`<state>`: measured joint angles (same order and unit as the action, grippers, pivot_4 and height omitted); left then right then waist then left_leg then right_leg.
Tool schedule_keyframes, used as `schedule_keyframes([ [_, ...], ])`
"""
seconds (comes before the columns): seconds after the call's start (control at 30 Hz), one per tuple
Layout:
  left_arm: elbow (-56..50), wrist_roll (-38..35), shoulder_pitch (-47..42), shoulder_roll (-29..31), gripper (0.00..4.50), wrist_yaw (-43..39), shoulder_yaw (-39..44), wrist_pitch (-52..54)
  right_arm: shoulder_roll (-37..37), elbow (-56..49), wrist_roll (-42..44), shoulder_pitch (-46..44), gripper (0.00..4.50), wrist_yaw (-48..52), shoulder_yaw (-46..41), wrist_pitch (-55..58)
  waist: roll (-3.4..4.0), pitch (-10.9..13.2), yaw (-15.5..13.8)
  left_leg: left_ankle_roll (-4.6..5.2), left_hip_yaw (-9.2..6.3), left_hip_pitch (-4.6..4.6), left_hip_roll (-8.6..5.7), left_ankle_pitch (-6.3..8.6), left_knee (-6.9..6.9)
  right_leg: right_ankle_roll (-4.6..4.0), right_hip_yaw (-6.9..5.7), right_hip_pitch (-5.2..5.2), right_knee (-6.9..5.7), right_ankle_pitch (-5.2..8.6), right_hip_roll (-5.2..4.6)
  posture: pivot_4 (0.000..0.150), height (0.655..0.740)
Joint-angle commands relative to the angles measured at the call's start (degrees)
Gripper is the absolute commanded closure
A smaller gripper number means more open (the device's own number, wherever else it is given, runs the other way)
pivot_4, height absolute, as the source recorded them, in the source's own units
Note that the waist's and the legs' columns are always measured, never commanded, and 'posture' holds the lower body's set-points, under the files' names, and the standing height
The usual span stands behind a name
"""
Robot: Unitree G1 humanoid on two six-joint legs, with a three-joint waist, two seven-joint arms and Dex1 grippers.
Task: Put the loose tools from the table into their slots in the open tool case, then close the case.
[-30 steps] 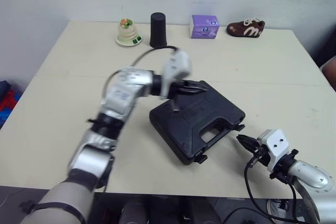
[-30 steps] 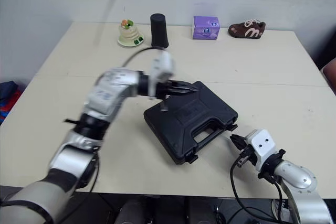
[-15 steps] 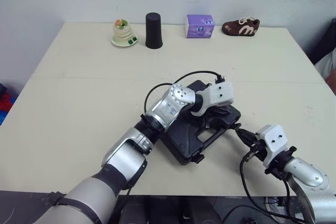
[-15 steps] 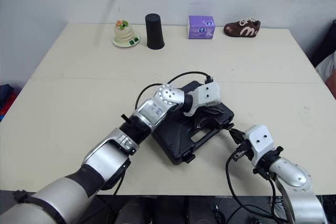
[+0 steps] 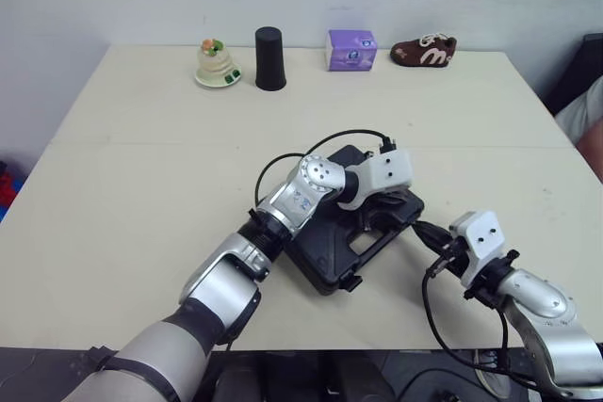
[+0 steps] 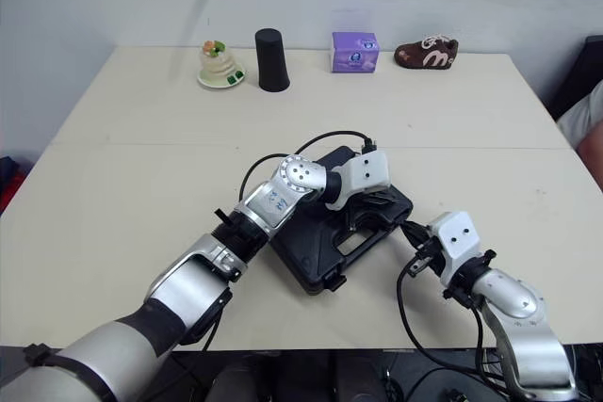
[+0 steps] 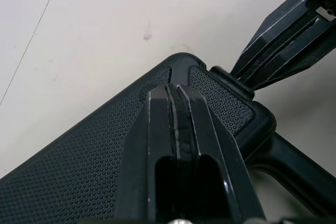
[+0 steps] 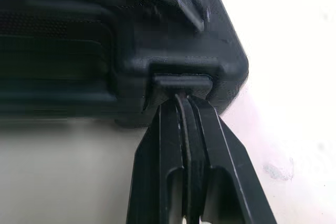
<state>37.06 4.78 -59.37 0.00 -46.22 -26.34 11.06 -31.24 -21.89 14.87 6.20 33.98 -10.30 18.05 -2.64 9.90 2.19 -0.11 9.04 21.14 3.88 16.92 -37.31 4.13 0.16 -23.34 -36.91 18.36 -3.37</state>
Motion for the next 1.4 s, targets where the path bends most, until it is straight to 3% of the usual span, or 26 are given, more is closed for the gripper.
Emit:
schedule_keyframes([
  [0.03, 4.0, 5.2, 4.9, 2.2, 4.48, -2.1, -4.9, 3.4, -2.2, -2.2, 1.2, -5.6, 4.43, 2.3, 1.6, 0.8, -0.01, 0.0, 0.3, 0.00, 0.00, -0.02, 0.00, 0.00, 0.00, 0.00, 0.02, 0.00, -0.01, 0.00, 0.02, 0.150, 0.7400],
  [0.27, -0.9, 0.8, 5.6, 2.2, 4.48, -3.8, 0.0, 2.6, -3.4, -2.6, 0.7, -4.0, 4.43, 3.6, 1.6, 2.4, -0.14, -0.2, 1.0, -0.07, -0.57, -0.15, 0.04, 0.01, 0.05, -0.09, 0.11, 0.14, -0.01, -0.03, 0.25, 0.150, 0.7400],
  [0.37, -10.0, -7.9, 6.6, 3.3, 4.48, -10.0, 6.8, -3.3, -4.1, -6.1, 2.1, 1.5, 4.43, 4.9, -1.5, 2.3, 0.17, -0.1, 0.7, -0.12, -0.63, -0.05, 0.10, -0.01, 0.14, -0.13, 0.11, 0.04, -0.02, -0.01, 0.26, 0.150, 0.7400],
  [0.5, -20.5, -15.6, 9.3, 9.4, 4.48, -21.0, 10.8, -10.7, -5.7, -10.0, 2.9, 8.9, 4.43, 8.0, -1.9, 1.1, 0.51, 0.1, 0.1, -0.61, -0.59, 0.25, 0.10, -0.27, 0.17, -0.15, 0.15, -0.29, -0.07, 0.03, 0.27, 0.150, 0.7400],
  [0.63, -29.5, -21.0, 13.7, 17.8, 4.48, -29.9, 11.8, -7.5, -7.3, -12.9, 2.0, 14.0, 4.43, 11.1, 2.6, -0.2, 0.53, 0.1, -0.3, -0.68, -0.56, 0.16, 0.04, -0.26, 0.15, -0.15, 0.17, -0.19, 0.00, 0.04, 0.74, 0.150, 0.7400],
  [0.73, -33.7, -19.7, 18.3, 22.7, 4.48, -32.1, 9.8, -6.9, -6.2, -13.4, 0.5, 14.6, 4.43, 11.2, 8.3, -1.1, 0.54, 0.1, -0.4, -0.68, -0.59, 0.05, 0.10, -0.25, 0.14, -0.14, 0.23, -0.08, -0.02, 0.04, 0.76, 0.150, 0.7400],
  [1.0, -36.7, -11.4, 24.3, 26.6, 4.48, -28.2, 3.3, -4.1, -3.9, -13.8, -1.8, 10.7, 4.43, 9.1, 15.8, -1.4, 0.51, 0.1, -0.7, -0.14, -0.67, 0.15, 0.07, 0.01, 0.06, -0.13, 0.25, -0.08, 0.00, 0.02, 0.67, 0.150, 0.7400],
  [1.4, -33.1, -4.3, 25.8, 28.4, 4.48, -23.0, -1.5, -2.7, -5.6, -16.1, 1.4, 4.8, 4.43, 10.6, 15.3, 1.3, 0.52, -0.7, -0.7, -0.12, -0.71, -0.15, 0.18, 0.07, 0.06, -0.20, 0.24, 0.24, 0.04, 0.05, 0.63, 0.150, 0.7400],
])
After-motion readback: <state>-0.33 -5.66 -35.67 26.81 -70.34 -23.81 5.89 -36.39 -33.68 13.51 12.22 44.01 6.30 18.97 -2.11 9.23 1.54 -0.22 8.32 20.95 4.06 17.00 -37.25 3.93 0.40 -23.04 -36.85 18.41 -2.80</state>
